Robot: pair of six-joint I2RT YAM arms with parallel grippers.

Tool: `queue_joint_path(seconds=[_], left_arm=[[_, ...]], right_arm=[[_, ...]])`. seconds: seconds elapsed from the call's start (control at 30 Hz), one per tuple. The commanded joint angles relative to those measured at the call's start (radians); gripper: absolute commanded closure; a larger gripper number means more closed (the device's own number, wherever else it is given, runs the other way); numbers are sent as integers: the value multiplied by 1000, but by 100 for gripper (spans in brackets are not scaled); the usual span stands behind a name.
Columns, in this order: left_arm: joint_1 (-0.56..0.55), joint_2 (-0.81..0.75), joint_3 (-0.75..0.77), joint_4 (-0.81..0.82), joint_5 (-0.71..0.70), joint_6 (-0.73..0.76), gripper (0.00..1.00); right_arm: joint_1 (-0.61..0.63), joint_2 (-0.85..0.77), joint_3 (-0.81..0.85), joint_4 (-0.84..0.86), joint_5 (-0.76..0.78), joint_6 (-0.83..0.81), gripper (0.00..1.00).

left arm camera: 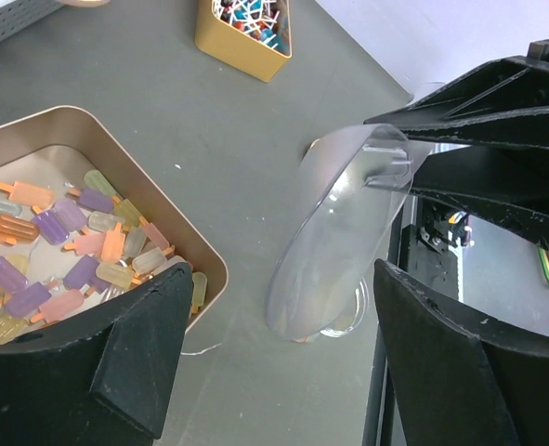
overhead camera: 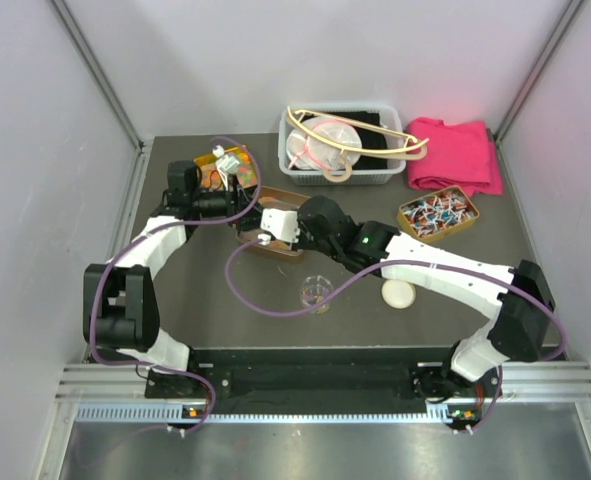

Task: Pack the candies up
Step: Adjust the spatula.

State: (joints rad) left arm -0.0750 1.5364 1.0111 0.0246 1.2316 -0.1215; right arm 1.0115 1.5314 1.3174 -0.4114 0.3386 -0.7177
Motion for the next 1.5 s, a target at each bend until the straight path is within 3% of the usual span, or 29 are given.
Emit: queue_joint_path(seconds=[0.0, 0.2, 0.4, 1.47], left_arm=[[-5, -2, -3, 80, 34, -17, 17], [-5, 5, -6, 78, 6, -10, 27], [-5, 16, -3, 57, -46, 14, 29], [-3, 56, 11, -38, -119, 92, 27]], right_arm=[[-2, -2, 42, 63, -16, 23, 100], [-1, -19, 45, 60, -32, 44, 100], [9, -53, 60, 13, -79, 64, 100], [50, -56, 174, -40, -50, 83, 100]])
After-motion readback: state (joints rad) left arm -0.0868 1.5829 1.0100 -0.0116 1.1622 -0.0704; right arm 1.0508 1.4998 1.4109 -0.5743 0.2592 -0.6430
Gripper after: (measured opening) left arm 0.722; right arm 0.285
